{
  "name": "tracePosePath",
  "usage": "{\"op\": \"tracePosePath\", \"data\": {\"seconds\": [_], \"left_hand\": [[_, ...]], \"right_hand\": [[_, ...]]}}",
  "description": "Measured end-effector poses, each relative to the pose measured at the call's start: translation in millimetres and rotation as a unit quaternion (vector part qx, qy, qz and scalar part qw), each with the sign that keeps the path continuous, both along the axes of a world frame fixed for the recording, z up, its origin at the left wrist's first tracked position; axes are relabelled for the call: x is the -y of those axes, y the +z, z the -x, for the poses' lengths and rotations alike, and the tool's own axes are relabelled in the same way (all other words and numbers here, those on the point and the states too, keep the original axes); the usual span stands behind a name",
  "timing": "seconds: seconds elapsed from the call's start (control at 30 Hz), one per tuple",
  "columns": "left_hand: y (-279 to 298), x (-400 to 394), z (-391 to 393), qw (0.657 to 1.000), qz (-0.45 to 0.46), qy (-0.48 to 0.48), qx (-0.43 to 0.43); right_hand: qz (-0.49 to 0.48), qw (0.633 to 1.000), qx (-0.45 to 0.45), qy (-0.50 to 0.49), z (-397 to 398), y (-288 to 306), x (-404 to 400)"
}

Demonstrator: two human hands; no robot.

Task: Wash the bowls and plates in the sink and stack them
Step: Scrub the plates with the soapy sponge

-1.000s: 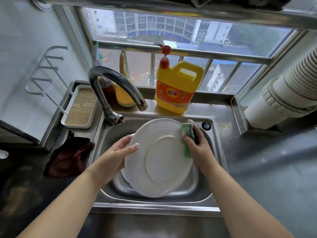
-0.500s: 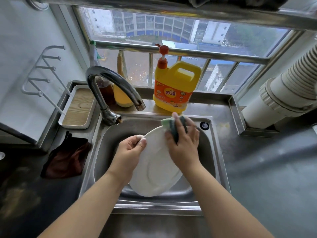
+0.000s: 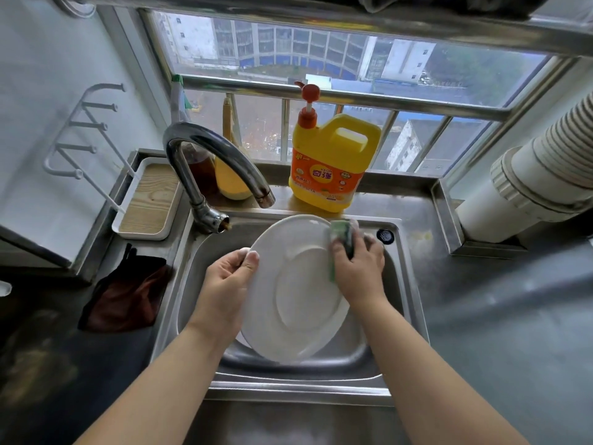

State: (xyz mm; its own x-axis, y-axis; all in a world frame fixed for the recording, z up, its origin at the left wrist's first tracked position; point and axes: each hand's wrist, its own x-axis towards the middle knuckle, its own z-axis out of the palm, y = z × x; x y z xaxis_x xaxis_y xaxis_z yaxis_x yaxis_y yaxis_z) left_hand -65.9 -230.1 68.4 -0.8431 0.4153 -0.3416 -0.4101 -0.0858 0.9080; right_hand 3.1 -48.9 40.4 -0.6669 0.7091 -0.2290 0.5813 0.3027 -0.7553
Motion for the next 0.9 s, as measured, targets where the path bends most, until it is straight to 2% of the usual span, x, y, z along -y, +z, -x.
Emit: {"op": "tracePosePath", "data": {"seconds": [0.1, 0.2, 0.3, 0.4, 0.47, 0.57, 0.63, 0.73, 0.83, 0.9], "left_hand": [[1, -1, 2, 1.000, -0.004, 0.013, 0.008], [-5, -1, 0, 1.000, -0.004, 0.017, 0.018], [-8, -2, -2, 1.000, 0.006, -0.002, 0.012], [-9, -8, -2, 1.000, 0.025, -0.002, 0.003], [-10, -9, 1, 0.999, 0.035, 0.019, 0.011], [-12, -5, 9, 0.997, 0.028, 0.059, 0.041], [-15, -2, 11, 0.996, 0.023, 0.074, 0.049], [-19, 0, 6, 0.996, 0.026, 0.067, 0.048], [-20, -2, -1, 0.997, 0.030, 0.062, 0.044], [-18, -3, -2, 0.998, 0.028, 0.050, 0.038]], "right_hand": [[0.078, 0.995, 0.021, -0.060, -6, -8, -2], [0.059, 0.996, 0.030, -0.061, -6, -7, 5], [-0.057, 0.998, 0.005, 0.000, -5, 1, 13], [-0.125, 0.984, -0.085, 0.092, -5, 10, 38], [-0.130, 0.971, -0.139, 0.146, -11, 8, 52], [-0.097, 0.965, -0.145, 0.196, -33, -7, 59], [-0.088, 0.969, -0.133, 0.188, -48, -19, 51], [-0.103, 0.983, -0.097, 0.113, -55, -26, 32], [-0.102, 0.991, -0.052, 0.064, -38, -17, 16], [-0.111, 0.991, -0.055, 0.054, -22, -7, 15]]}}
